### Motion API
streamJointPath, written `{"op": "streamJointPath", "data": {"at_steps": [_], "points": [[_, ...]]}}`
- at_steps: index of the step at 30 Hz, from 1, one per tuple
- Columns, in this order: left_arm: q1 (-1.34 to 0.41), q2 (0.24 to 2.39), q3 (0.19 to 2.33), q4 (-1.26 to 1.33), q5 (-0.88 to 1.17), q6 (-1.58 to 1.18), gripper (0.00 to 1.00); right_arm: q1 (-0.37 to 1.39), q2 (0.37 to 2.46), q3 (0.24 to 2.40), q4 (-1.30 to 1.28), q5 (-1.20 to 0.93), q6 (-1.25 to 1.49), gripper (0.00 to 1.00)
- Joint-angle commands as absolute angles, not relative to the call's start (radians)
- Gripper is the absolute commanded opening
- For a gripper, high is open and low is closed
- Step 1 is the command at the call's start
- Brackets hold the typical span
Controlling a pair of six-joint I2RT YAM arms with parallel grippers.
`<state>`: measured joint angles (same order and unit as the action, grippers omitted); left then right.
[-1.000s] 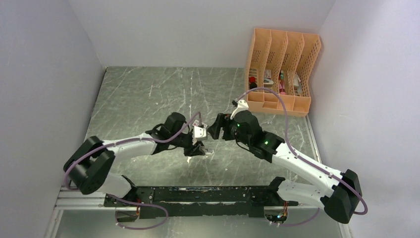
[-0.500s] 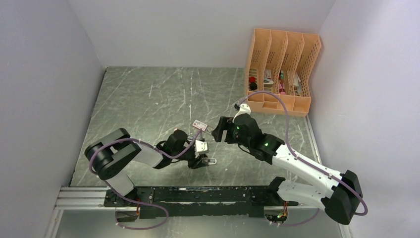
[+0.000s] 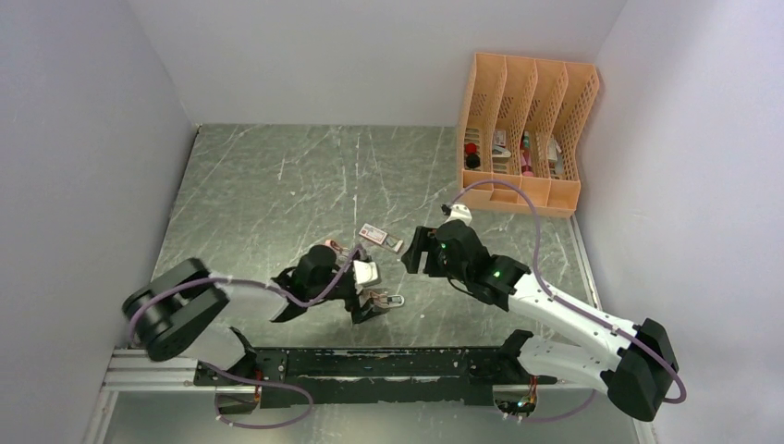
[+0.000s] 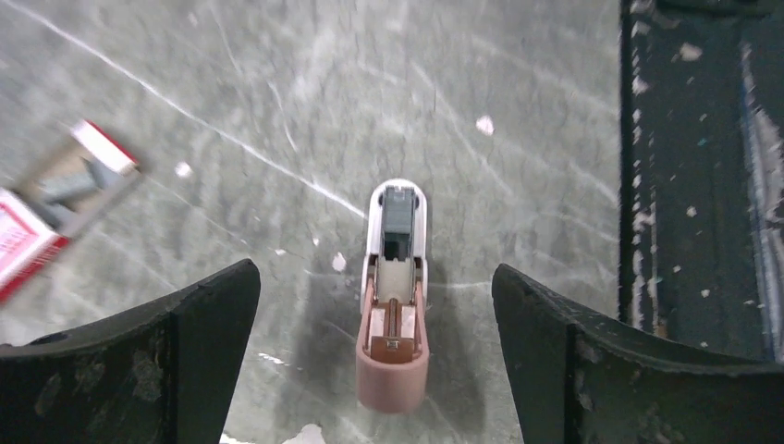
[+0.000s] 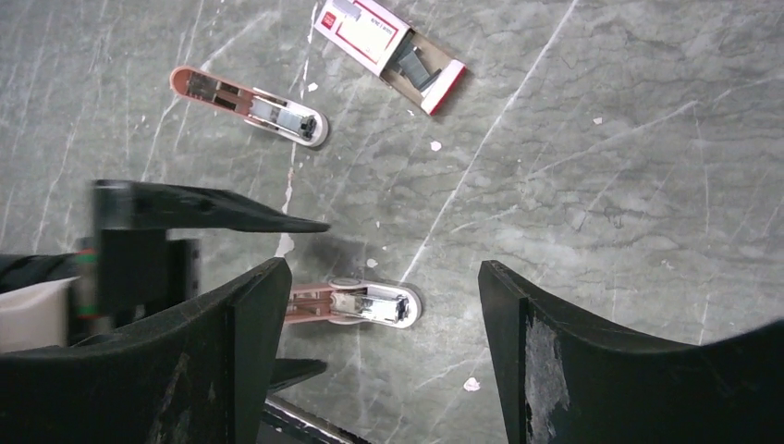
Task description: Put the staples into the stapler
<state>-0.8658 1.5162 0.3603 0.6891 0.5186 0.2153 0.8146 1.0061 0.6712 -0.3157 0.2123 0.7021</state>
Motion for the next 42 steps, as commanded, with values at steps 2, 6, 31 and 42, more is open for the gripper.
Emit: {"op": "streamJointPath", "data": {"at_steps": [2,6,31,42], "points": [[-0.871,1.263,0.286,0.686,0.443,0.178,0.99,0.825,1.029,0.7,-0.353,0.19,0.701,0.77],[-0.88,1.019,0.167,0.694,0.367,0.123,0.99,0.897,1.106,0.754,-0.389,0.224,0.717,0.75],[-0.925,0.745,0.001,0.633,0.298,0.087,0.99,1.18,1.704,1.24,-0.77,0.329,0.739,0.57],[-0.926,0.814,0.014,0.669,0.314,0.1,0.99,1.179,1.711,1.203,-0.735,0.304,0.761,0.33]]}}
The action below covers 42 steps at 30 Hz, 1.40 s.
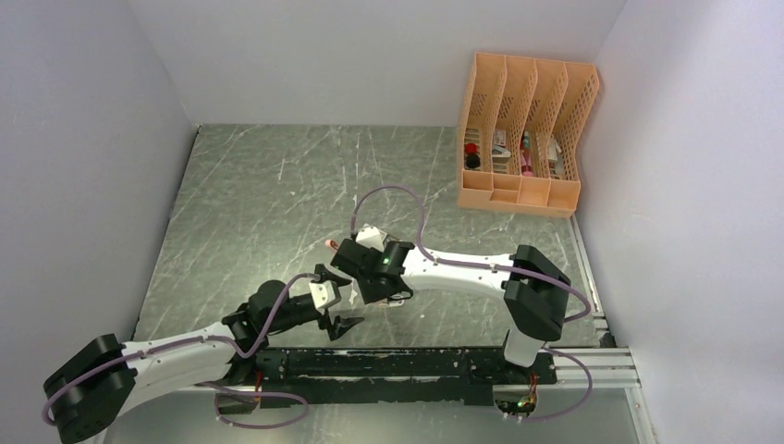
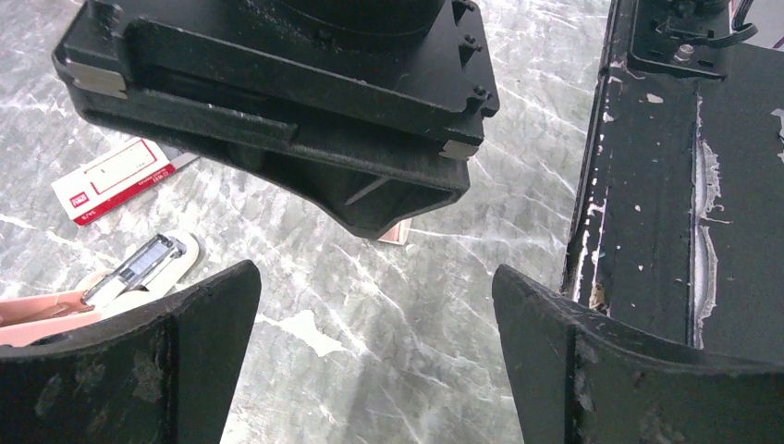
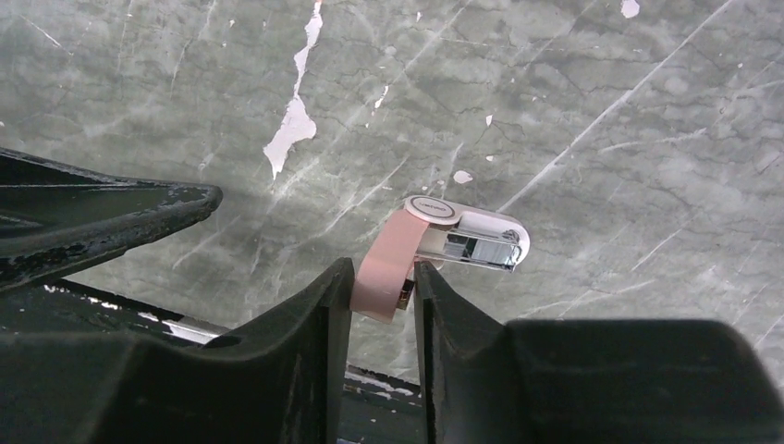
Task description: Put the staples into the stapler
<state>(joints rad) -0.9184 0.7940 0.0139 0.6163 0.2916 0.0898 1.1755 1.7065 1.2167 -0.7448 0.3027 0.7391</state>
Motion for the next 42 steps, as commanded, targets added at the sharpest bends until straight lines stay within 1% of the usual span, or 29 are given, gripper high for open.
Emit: {"op": "streamJointPath", "data": {"at_steps": [1,6,13,19,29,35,42], "points": [[-0.927,0.823,0.018,0.666,0.316,0.103,0.99,1.178,1.707,1.197,-0.727,0.301,0.763,0.31],[-0.926,0.901,0.038,0.699,0.329,0.117,0.99,1.158,1.636,1.114,-0.648,0.275,0.784,0.26],[-0.929,1.085,0.106,0.775,0.353,0.144,0.99,1.095,1.44,0.874,-0.418,0.207,0.808,0.24],[-0.935,1.21,0.194,0.792,0.37,0.189,0.99,1.03,1.321,0.74,-0.261,0.135,0.808,0.23],[-0.934,1.422,0.265,0.898,0.491,0.242,0.99,0.958,1.217,0.598,-0.109,0.051,0.813,0.23],[-0.935,1.534,0.268,0.997,0.499,0.246,0.99,0.92,1.184,0.53,-0.058,0.005,0.839,0.23],[-0.935,1.66,0.32,1.088,0.474,0.247,0.99,0.887,1.147,0.475,-0.002,-0.03,0.857,0.23]]}}
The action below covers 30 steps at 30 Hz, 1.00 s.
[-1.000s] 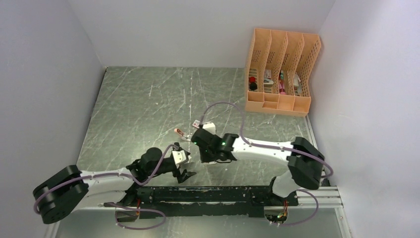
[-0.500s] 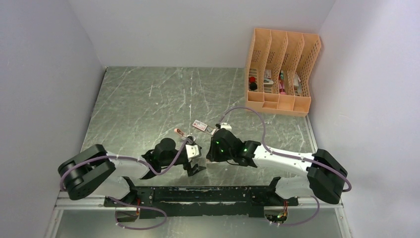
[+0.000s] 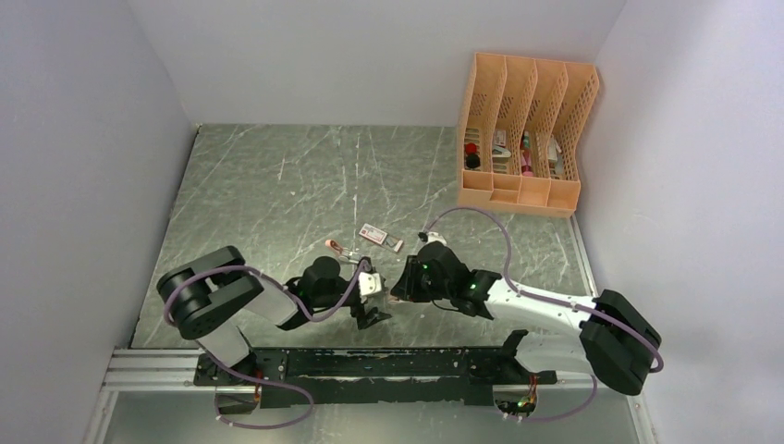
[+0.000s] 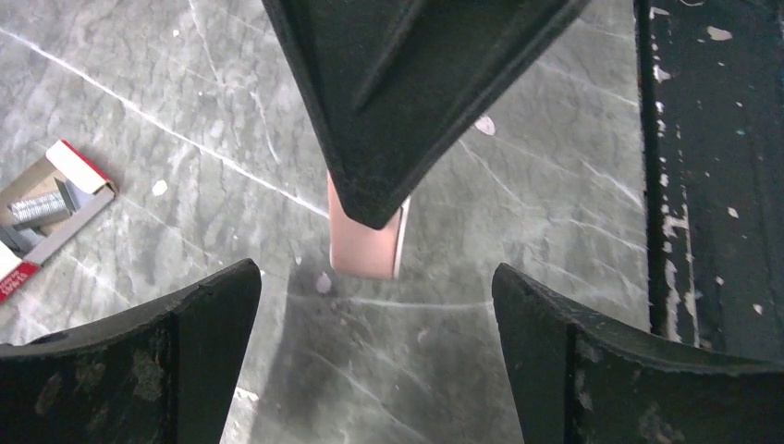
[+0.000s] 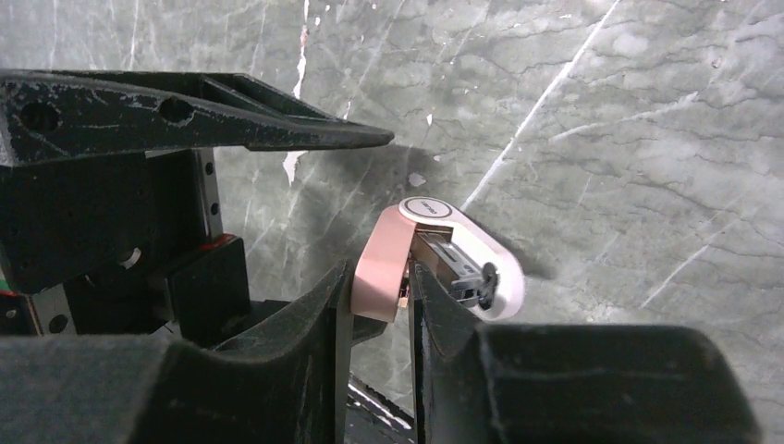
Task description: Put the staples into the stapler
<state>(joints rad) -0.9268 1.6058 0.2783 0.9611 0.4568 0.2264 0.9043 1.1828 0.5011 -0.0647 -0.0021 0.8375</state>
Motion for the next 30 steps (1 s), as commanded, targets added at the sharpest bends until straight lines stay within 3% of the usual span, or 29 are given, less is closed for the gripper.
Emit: {"op": "streamJointPath", "data": {"at_steps": [1,3,17,26,27,30], "points": [[-0.934,1.671,0.322,1.1,0.474,0.247,0.99,0.884,1.144,0.472,0.0,-0.034,0.859,0.23],[-0.934,1.693,0.32,1.133,0.471,0.233,0.99,0.881,1.144,0.466,0.0,-0.038,0.858,0.23],[-0.934,1.745,0.368,1.095,0.523,0.241,0.74,0.867,1.115,0.416,0.051,-0.048,0.886,0.23],[-0.934,1.736,0.374,1.045,0.529,0.248,0.45,0.86,1.117,0.417,0.062,-0.052,0.887,0.23],[-0.935,1.729,0.374,1.036,0.531,0.251,0.46,0.859,1.117,0.419,0.064,-0.051,0.887,0.23],[-0.934,1.706,0.356,1.026,0.523,0.252,0.67,0.855,1.119,0.428,0.069,-0.052,0.888,0.23]]}}
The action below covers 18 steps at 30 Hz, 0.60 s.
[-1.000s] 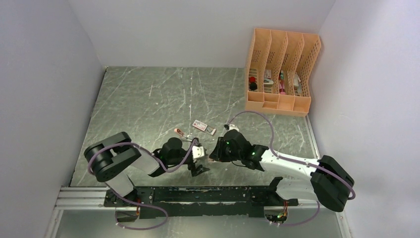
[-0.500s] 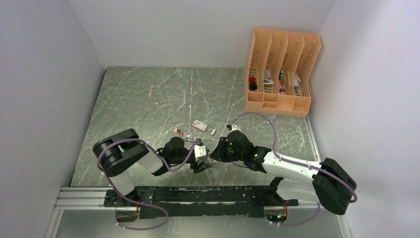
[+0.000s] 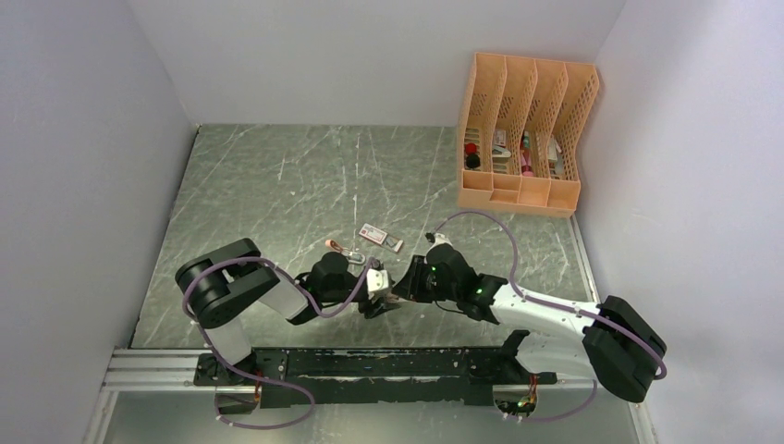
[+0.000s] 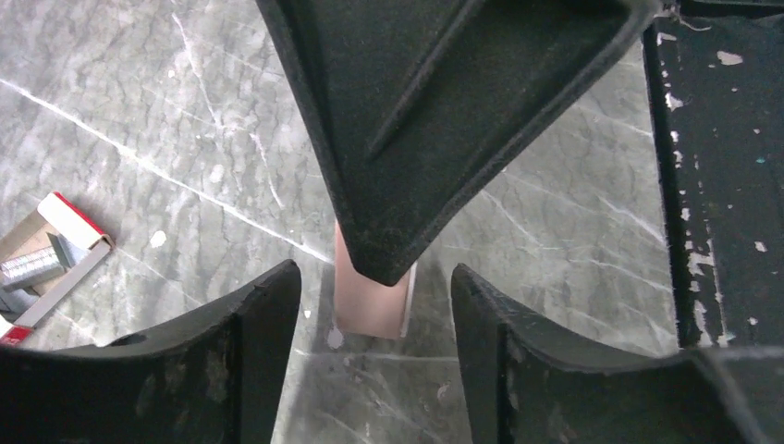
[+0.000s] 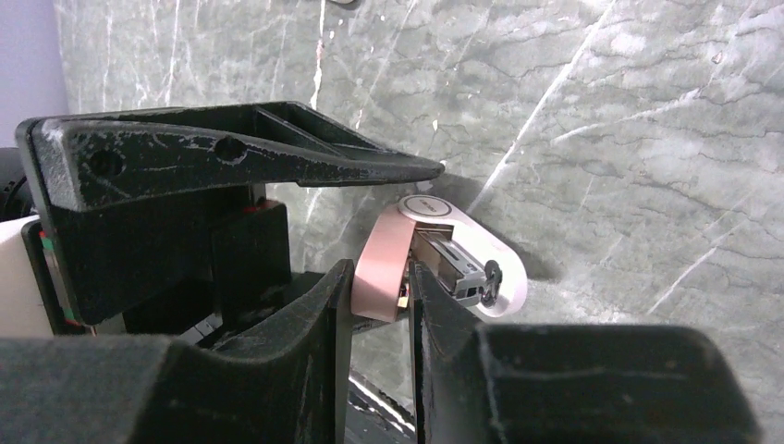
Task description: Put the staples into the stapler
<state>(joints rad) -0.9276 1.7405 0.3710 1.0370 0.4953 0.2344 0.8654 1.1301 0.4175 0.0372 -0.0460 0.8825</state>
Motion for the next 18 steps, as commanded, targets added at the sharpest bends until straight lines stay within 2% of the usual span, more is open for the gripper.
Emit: {"op": "streamJointPath", "data": {"at_steps": [1,2,4,6,10,14,18], "points": [[-0.935,1.699,0.346,1.033,0.518,0.251,0.72,0.854,1.121,0.432,0.068,-0.05,0.887,0.23],[-0.934,1.694,0.339,1.039,0.513,0.252,0.79,0.854,1.122,0.436,0.066,-0.047,0.887,0.23],[-0.935,1.689,0.328,1.043,0.505,0.254,0.82,0.852,1.121,0.439,0.067,-0.045,0.891,0.23],[-0.935,1.691,0.328,1.043,0.502,0.257,0.79,0.85,1.116,0.44,0.068,-0.047,0.895,0.23],[-0.934,1.706,0.329,1.059,0.511,0.25,0.65,0.847,1.101,0.443,0.071,-0.053,0.902,0.23],[-0.934,1.719,0.33,1.087,0.518,0.238,0.64,0.843,1.087,0.445,0.066,-0.058,0.909,0.23],[-0.934,1.716,0.328,1.092,0.515,0.241,0.68,0.839,1.079,0.45,0.063,-0.068,0.911,0.23]]}}
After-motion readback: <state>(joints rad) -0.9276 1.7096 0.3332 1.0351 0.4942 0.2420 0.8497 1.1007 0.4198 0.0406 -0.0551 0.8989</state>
